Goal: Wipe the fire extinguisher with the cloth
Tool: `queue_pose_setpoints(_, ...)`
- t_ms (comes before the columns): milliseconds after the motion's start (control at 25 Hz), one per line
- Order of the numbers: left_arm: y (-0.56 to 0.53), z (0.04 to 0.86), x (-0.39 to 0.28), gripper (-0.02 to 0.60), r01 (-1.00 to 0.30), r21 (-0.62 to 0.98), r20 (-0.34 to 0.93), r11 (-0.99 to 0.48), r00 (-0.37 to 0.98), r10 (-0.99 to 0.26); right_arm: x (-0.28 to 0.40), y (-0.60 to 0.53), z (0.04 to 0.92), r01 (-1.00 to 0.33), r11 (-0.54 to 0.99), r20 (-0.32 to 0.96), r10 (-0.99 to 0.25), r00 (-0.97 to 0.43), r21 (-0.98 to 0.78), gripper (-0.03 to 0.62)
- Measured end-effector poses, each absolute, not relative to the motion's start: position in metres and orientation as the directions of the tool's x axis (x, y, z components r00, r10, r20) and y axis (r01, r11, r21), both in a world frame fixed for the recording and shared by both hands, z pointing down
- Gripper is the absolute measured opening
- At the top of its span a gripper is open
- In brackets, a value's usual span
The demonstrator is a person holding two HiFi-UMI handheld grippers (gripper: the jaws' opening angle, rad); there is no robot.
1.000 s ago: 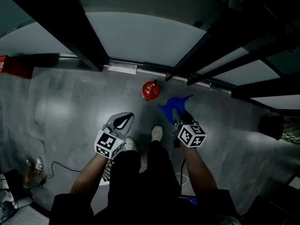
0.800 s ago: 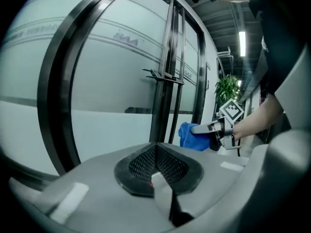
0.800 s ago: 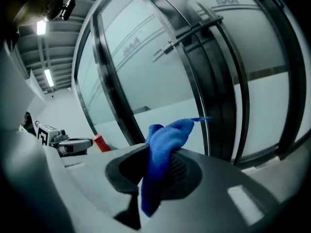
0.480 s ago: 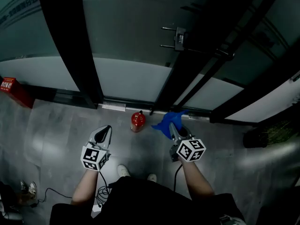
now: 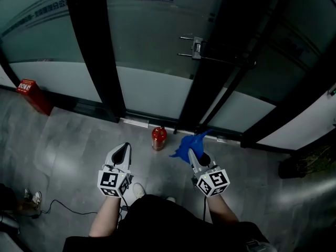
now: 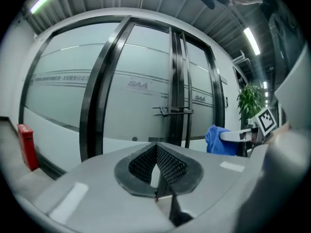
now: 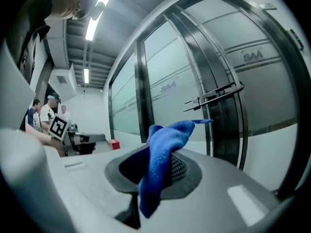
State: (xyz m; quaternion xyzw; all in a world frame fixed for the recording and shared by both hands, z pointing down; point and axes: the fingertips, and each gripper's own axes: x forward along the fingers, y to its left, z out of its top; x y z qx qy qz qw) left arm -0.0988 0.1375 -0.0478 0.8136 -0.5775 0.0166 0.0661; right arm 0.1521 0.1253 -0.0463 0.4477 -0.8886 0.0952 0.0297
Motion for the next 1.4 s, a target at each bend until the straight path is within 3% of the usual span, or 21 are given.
queue_pose_setpoints(160, 0.166, -0.052, -0.095, 0.007, -0.947, 0.144, 0.101, -0.289, 0.304, -0.947, 0.144, 0.139, -0.037, -0.776, 0.608, 0.139, -0.765, -0.629, -0.165, 0.061)
queue_pose_setpoints(520, 0.208, -0.057, -0.086, 0.006, -0.945, 0.03, 0.084, -0.324, 0.326, -0.942, 0.177, 0.143, -0.061, -0.781, 0.593, 0.073, -0.786, -0.615, -0.198, 0.051)
queue_pose_setpoints(920, 0.186, -0.058, -0.095, 0.006, -0.946, 0.025, 0.083, -0.324, 0.325, -0.942, 0.186, 0.141, -0.062, -0.796, 0.573, 0.059, -0.803, -0.592, -0.192, 0.049)
queue_pose_setpoints(1160, 0.168, -0.086, -0.096, 0.006, -0.924, 0.2, 0.011, -0.326, 0.335, -0.942, 0.186, 0.136, -0.067, -0.791, 0.565, 0.041, -0.807, -0.589, -0.235, 0.049)
queue_pose_setpoints(1400, 0.161, -0.09, -0.096, 0.006, -0.927, 0.154, 0.012, -0.341, 0.347, -0.938, 0.181, 0.134, -0.07, -0.784, 0.569, 0.027, -0.805, -0.593, -0.249, 0.049)
